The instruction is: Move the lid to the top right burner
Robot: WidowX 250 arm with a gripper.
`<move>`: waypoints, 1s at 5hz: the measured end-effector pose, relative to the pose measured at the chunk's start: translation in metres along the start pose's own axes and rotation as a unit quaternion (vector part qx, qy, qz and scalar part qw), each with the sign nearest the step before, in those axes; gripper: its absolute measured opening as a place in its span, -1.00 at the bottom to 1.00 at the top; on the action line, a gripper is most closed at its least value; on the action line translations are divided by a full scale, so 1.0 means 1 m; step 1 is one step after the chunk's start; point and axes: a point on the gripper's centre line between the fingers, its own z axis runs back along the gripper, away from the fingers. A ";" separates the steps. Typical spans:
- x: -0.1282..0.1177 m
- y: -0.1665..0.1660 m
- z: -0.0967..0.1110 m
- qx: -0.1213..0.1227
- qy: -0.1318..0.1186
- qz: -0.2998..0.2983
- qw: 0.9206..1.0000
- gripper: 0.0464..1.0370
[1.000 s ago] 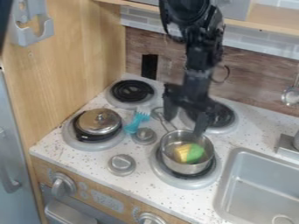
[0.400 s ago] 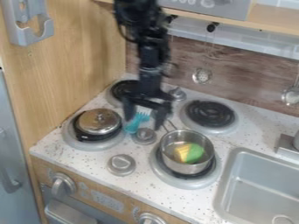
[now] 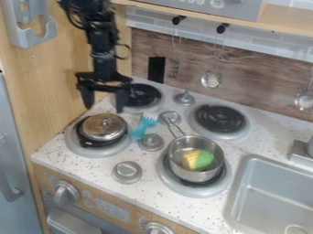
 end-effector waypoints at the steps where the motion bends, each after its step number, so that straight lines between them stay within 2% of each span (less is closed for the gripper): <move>1: 0.013 0.005 -0.002 0.013 -0.012 0.005 1.000 0.93; 3: 0.023 0.009 -0.033 0.021 0.016 0.008 1.000 0.93; 4: 0.025 0.011 -0.051 0.023 0.040 0.006 0.999 0.93; 5: 0.029 0.011 -0.055 0.026 0.043 0.003 0.999 0.81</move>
